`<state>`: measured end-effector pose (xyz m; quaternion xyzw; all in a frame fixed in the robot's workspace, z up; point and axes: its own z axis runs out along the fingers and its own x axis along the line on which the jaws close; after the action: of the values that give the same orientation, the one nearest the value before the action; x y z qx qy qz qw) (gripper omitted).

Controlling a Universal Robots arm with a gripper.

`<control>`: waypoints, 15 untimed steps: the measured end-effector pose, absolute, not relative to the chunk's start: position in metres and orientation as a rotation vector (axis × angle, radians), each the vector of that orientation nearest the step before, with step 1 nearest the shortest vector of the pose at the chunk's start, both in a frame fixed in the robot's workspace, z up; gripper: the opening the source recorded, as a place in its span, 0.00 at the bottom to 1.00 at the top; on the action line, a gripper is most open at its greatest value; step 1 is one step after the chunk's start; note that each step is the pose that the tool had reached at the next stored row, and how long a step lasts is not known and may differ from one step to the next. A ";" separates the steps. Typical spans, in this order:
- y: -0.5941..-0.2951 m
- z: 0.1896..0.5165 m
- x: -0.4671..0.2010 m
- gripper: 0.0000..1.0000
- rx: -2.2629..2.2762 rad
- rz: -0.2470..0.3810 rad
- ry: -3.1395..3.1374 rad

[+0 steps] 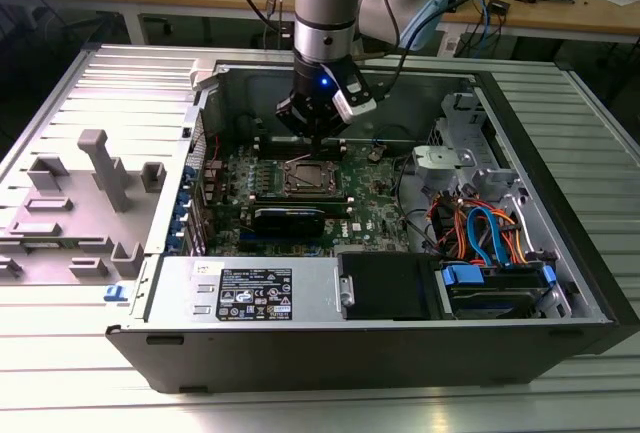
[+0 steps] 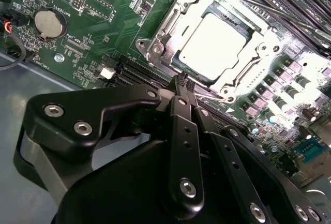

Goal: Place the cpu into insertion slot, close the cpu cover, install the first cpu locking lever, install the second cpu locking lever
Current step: 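Install the first cpu locking lever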

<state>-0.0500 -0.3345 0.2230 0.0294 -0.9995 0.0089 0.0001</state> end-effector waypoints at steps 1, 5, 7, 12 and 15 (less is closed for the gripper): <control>-0.334 0.223 -0.050 0.11 0.093 0.028 -3.140; -0.334 0.223 -0.052 0.11 0.100 0.027 -3.140; -0.334 0.223 -0.054 0.11 0.102 0.027 -3.140; -0.334 0.222 -0.054 0.11 0.093 0.028 -3.140; -0.334 0.221 -0.053 0.11 0.061 0.028 -3.141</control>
<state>-0.0530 -0.3337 0.2211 0.0193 -0.9998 0.0088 0.0002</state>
